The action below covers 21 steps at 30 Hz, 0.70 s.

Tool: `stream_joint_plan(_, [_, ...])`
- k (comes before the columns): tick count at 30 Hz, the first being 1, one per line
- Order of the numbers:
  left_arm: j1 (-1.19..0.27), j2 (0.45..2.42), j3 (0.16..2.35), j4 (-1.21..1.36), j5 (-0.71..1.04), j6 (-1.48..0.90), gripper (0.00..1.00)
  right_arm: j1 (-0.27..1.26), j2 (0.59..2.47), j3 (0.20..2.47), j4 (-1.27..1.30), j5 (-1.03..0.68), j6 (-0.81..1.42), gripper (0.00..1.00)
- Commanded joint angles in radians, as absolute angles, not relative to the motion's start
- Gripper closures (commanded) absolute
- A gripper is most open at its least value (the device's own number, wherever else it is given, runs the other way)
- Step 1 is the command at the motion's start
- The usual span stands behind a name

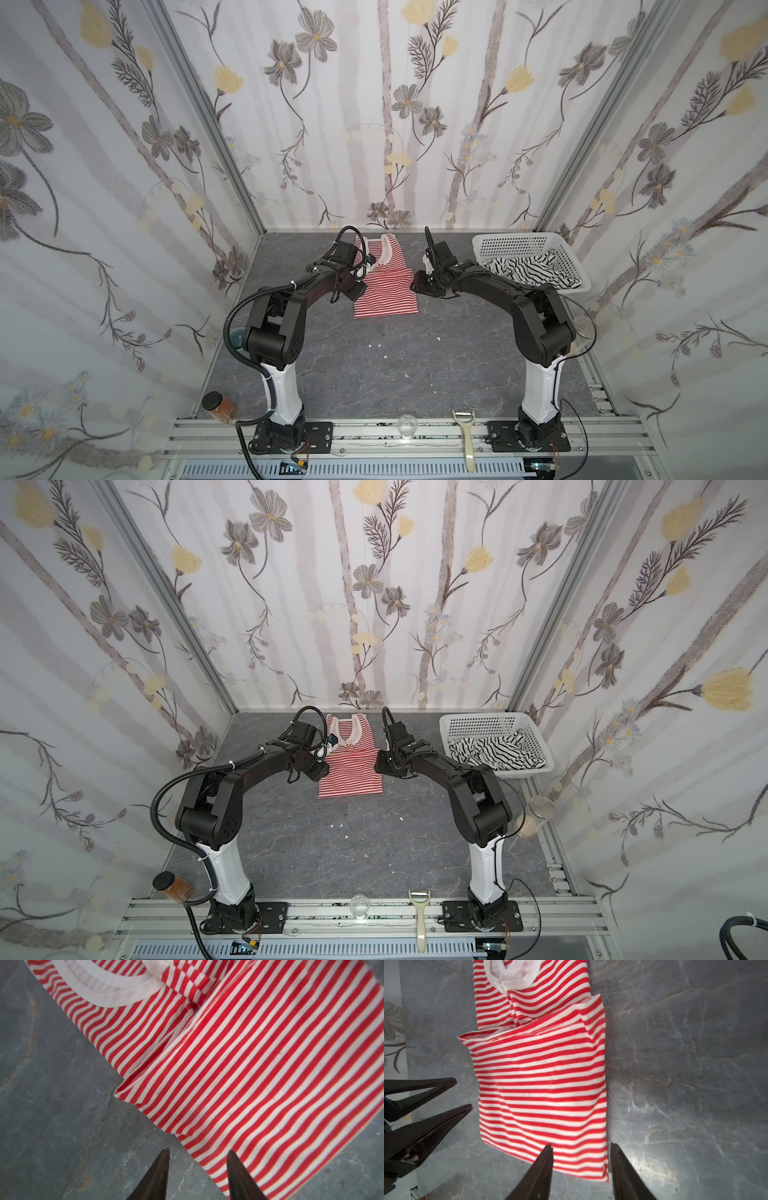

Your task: Fold and stack the tank tops

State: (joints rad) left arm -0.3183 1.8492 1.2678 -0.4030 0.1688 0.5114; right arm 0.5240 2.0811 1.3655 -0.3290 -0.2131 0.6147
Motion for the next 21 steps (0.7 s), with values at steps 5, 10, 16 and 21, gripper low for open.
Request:
stream_joint_plan(5, [-0.340,1.686,1.070,-0.342,0.199,0.529,0.44,0.557,1.965,1.120,-0.154,-0.246,0.705,0.48])
stream_joint_plan(10, [-0.356,1.603,0.937,-0.247,0.172,0.540,0.40,0.563,1.954,1.023,-0.019,-0.317,0.777,0.49])
stream_joint_plan(16, [-0.372,1.583,0.868,-0.178,0.108,0.549,0.40,0.559,1.976,0.993,0.056,-0.319,0.843,0.50])
stream_joint_plan(21, [-0.372,1.557,0.853,-0.160,0.117,0.544,0.39,0.545,2.006,0.971,0.158,-0.381,0.902,0.52])
